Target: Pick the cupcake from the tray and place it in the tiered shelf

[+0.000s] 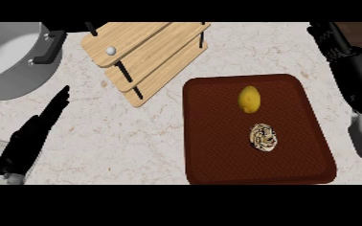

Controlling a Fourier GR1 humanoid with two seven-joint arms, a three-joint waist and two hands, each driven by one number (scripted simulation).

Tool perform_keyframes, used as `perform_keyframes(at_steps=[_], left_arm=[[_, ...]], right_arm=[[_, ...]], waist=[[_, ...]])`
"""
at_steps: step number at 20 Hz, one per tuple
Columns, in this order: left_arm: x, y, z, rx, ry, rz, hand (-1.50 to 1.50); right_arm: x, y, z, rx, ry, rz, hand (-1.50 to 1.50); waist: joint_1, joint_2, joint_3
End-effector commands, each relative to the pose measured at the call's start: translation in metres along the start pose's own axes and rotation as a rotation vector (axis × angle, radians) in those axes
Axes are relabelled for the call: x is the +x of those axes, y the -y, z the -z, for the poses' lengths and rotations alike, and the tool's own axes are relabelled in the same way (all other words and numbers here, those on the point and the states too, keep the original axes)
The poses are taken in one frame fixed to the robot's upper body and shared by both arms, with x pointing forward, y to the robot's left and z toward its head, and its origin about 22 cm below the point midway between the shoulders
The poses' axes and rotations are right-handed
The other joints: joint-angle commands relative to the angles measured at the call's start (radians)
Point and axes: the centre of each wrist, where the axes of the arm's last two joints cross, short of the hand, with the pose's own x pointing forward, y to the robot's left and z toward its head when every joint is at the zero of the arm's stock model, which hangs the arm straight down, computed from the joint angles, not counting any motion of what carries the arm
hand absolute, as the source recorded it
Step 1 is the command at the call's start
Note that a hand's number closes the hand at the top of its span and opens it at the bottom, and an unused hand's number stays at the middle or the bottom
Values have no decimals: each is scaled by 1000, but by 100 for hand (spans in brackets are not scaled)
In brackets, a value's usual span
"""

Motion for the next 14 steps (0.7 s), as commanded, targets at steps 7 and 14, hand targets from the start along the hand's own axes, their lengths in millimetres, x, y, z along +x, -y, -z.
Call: perform_keyframes(at_steps=[7, 14], left_arm=[[-50, 33, 0, 108, -290, -391, 0], [-48, 63, 33, 48, -326, -440, 0]], right_arm=[[-68, 108, -98, -208, -420, -423, 150], [-143, 106, -184, -277, -397, -7, -150]], waist=[[-40, 30, -19], [33, -4, -5]])
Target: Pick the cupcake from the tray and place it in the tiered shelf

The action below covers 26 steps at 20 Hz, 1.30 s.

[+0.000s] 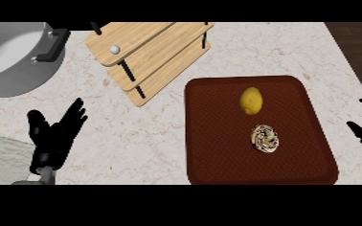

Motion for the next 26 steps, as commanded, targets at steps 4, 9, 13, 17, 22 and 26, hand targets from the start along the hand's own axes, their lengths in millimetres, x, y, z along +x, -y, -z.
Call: perform_keyframes(at_steps=[4, 9, 13, 17, 22, 26], left_arm=[[-11, -3, 13, -10, -19, -36, 0], [-7, 6, 8, -20, -41, -23, 0], [-11, -5, 7, -11, -46, -43, 0], [-8, 10, 23, -15, -35, -41, 0], [0, 7, 14, -41, -25, -45, 0], [4, 14, 24, -42, -22, -19, 0]], right_arm=[[-29, 29, -40, 227, 32, 30, -150], [26, 27, -37, 377, 23, -37, -150], [64, 9, -50, 468, -6, -144, -150], [116, -19, -43, 409, -73, -202, -150], [151, -54, -44, 312, -143, -236, -150], [167, -66, -16, 284, -226, -397, -150]], waist=[[20, -6, -1], [24, -9, -2], [21, -10, -3], [26, -5, -5], [41, -7, -3], [47, -3, -3]])
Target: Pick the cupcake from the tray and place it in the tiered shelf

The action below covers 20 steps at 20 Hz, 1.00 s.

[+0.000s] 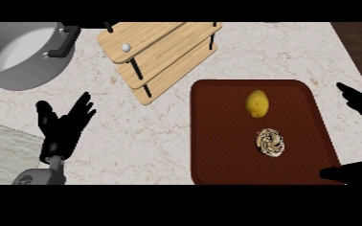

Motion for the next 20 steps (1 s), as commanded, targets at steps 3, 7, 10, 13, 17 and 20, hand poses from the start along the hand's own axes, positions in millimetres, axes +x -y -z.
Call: perform_keyframes(at_steps=[3, 7, 10, 13, 17, 20], left_arm=[[-5, -15, -5, -5, -30, 1, 0], [-20, -6, 4, -1, -26, -13, 0], [-14, -5, -1, 5, -40, -12, 0], [-7, 10, -4, 4, -32, 2, 0], [1, 17, -15, 14, -30, 0, 0], [-7, 4, 2, 13, -31, -3, 0]], right_arm=[[32, -39, 25, 4, -119, -74, -150], [42, -49, 30, 81, -155, -140, -150], [41, -78, 25, 82, -160, -184, -150], [32, -83, 21, 106, -223, -210, -150], [26, -108, 5, 51, -245, -200, -150], [26, -93, 15, 28, -253, -240, -150]], waist=[[7, 4, -2], [-3, 4, -2], [-5, 2, -2], [-9, 2, -2], [-11, 0, -1], [-12, 1, -2]])
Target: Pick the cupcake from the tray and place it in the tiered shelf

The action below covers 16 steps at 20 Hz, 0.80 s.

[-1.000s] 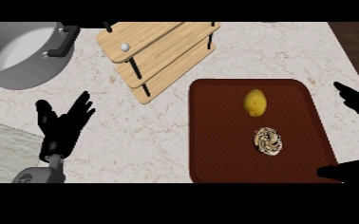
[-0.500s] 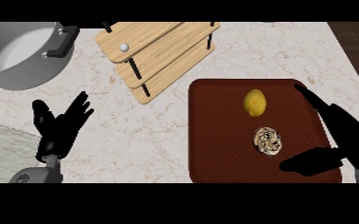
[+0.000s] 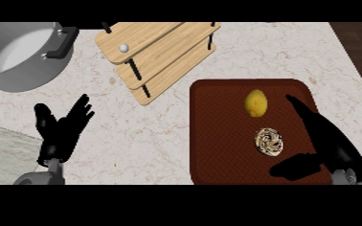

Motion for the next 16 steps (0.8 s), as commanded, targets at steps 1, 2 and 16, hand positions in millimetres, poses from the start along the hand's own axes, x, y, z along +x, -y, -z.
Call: perform_keyframes(at_steps=[1, 2, 16], left_arm=[[11, -9, -9, 1, -15, -7, 0], [12, 12, 3, 1, -23, -2, 0], [-12, 7, -2, 4, -32, -16, 0]], right_arm=[[-1, -18, -1, -21, -30, -41, -150], [-8, -23, 6, -23, -47, -22, -150], [-11, -45, 38, -70, -92, -81, -150]], waist=[[0, 2, -3], [-2, 3, -3], [0, 3, -3]])
